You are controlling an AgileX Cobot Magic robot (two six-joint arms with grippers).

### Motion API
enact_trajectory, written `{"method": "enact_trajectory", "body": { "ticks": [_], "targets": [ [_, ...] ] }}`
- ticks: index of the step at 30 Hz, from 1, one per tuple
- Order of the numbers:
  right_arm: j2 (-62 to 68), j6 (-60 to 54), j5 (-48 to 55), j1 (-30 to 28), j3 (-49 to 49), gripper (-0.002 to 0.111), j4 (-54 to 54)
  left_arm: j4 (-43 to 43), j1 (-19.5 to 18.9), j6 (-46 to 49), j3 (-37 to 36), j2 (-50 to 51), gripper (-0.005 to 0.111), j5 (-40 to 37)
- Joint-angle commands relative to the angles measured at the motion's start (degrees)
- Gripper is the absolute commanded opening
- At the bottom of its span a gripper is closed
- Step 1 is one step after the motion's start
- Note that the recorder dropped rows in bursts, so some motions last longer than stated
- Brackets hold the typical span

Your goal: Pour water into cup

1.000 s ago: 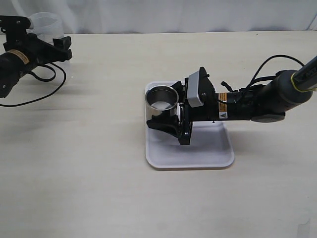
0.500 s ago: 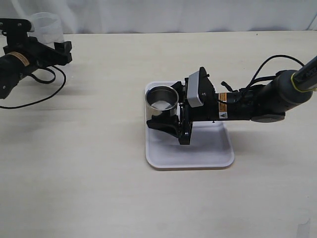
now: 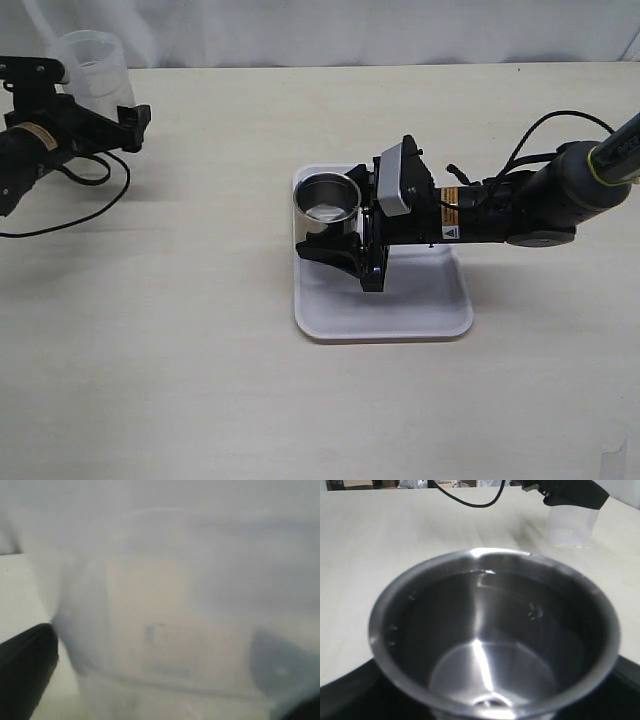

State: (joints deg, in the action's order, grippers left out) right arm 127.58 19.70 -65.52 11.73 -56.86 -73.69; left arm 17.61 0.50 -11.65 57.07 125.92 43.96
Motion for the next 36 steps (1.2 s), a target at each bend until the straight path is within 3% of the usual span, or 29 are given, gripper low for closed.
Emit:
{"method": "enact_trajectory", "body": {
  "ticks": [1, 16, 36],
  "targets": [
    [-0.4, 0.0, -2.0, 0.1, -0.1, 0.004, 0.7, -2.2, -0.1, 2.5, -4.1, -2.0, 0.099, 6.0],
    [-0.4, 0.0, -2.0, 0.1, -0.1, 0.004, 0.7, -1.9, -0.1, 4.5, -11.7, -3.1, 0.099, 10.8],
    [-0.5, 0.0, -2.0, 0.1, -0.1, 0.004, 1.0, -1.8, -0.1, 5.9, -23.0, -21.9, 0.099, 8.6]
  ]
}}
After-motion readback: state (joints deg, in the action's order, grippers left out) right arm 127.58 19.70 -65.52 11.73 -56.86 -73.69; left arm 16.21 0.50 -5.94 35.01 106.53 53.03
